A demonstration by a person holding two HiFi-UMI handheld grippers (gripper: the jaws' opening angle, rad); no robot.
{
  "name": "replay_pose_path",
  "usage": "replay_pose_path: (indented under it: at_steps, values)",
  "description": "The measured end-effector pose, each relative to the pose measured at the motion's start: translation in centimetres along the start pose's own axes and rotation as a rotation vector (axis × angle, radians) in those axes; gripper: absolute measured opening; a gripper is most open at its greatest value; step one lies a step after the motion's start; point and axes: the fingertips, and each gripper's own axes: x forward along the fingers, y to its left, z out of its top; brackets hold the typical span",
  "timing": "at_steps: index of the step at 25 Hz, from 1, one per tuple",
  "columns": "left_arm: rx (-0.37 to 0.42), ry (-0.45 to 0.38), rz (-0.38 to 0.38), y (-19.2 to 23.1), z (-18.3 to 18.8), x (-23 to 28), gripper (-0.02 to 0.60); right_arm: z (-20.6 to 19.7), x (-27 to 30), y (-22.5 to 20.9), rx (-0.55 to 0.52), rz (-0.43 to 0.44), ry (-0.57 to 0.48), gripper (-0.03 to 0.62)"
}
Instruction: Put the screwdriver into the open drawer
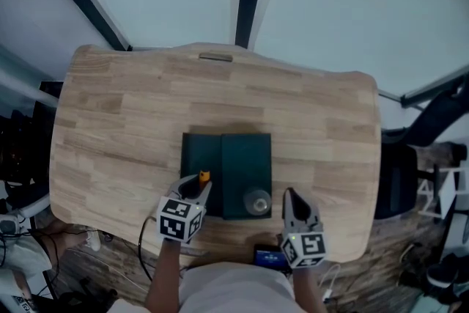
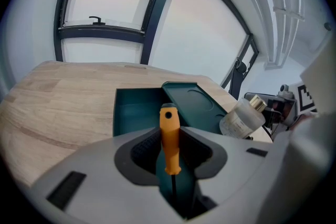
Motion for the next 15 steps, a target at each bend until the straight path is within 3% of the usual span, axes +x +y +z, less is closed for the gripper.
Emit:
replay_pose_path:
  at_steps: [15]
  values:
    - [-0.028, 0.055, 0.007, 0.0, -0.3, 1.3, 0.107, -0.9, 1.2, 0.5, 0.013, 0.033, 0.041, -0.003]
